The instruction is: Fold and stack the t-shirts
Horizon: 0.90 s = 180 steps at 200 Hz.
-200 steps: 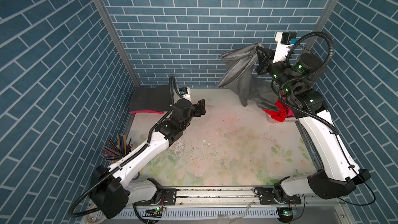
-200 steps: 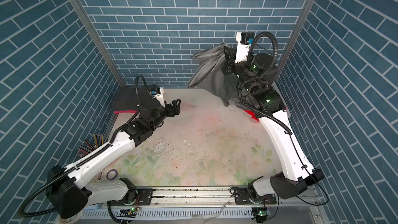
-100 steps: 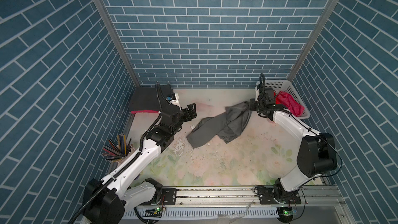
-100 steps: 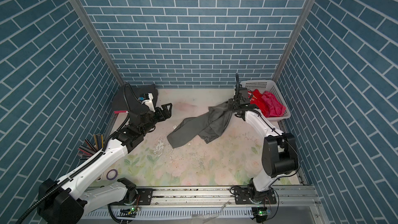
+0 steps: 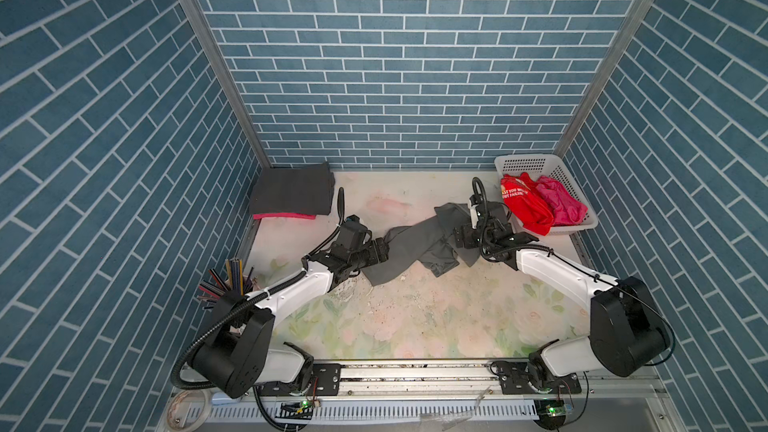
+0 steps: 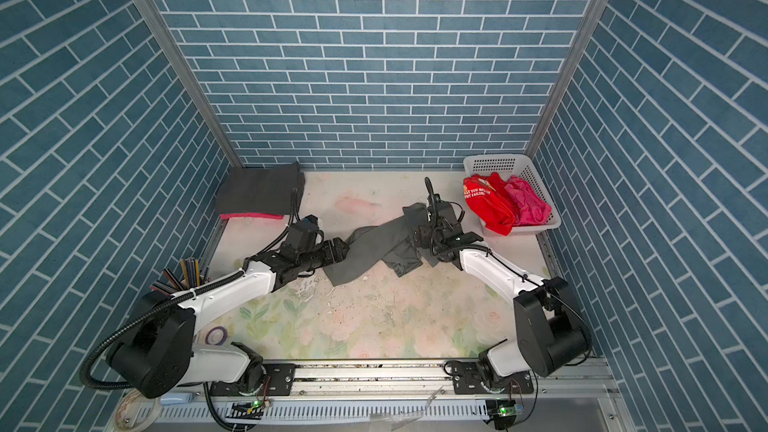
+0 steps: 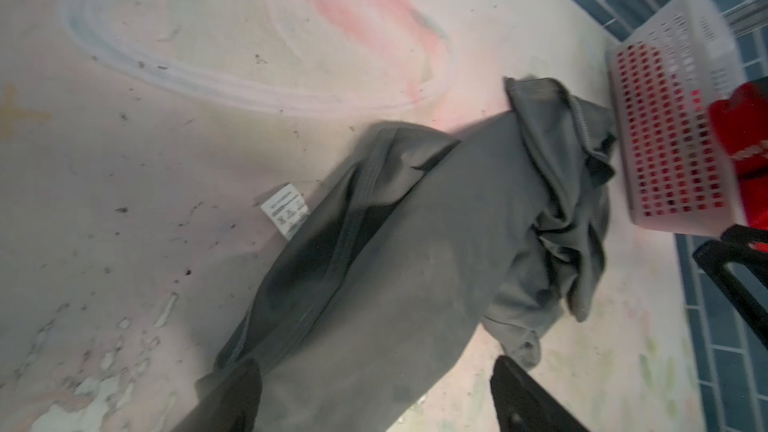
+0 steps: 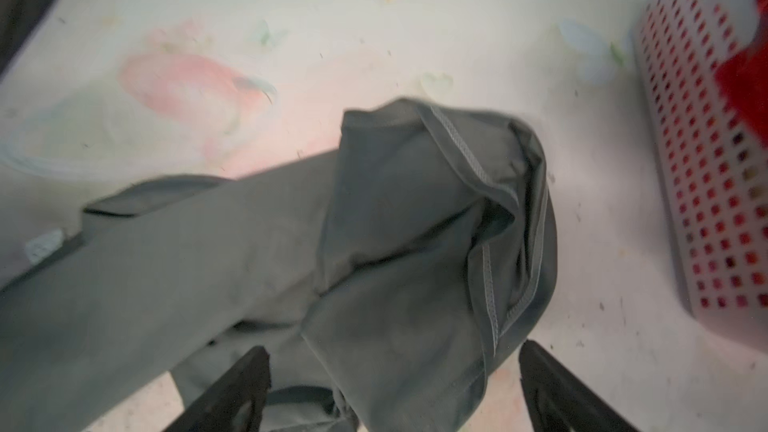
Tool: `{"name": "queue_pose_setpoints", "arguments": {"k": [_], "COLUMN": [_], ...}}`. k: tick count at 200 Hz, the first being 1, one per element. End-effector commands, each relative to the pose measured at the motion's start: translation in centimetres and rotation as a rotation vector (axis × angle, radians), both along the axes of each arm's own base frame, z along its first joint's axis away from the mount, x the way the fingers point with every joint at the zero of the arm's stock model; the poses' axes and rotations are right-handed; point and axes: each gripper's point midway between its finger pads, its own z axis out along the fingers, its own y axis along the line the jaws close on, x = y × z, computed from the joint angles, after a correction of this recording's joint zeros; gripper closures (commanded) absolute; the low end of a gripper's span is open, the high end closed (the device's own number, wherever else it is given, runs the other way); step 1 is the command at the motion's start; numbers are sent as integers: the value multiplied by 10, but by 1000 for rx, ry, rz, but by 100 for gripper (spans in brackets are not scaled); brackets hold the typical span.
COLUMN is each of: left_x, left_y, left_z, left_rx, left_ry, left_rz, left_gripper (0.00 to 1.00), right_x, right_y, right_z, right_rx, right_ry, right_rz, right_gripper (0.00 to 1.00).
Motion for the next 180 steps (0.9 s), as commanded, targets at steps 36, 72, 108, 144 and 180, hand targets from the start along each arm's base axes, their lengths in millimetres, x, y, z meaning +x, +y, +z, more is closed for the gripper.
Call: {"name": "queue_pose_setpoints", "arguments": {"k": [36, 72, 108, 144, 180], "left_x": [-28, -31, -31, -20, 13], "left_y": [-10, 2, 0, -22, -40], "left_z": [-55, -72, -94, -91, -1], "left_rx": [295, 542, 589, 509, 331], "left_ry": [130, 134, 151, 146, 29], "left_rz": [-92, -107, -139, -214, -201], "left_gripper": [12, 12, 34, 100, 100], "right_x": [-25, -26, -23, -12, -9], "right_y": [25, 21, 22, 26, 30], "right_z": [-64, -85, -101, -78, 21], "right_rx": [48, 28, 26, 9, 65], "right_ry": [145, 171, 184, 136, -23], "right_rz": [12, -11, -20, 0, 46], "right_gripper": [5, 11, 56, 100, 100]}}
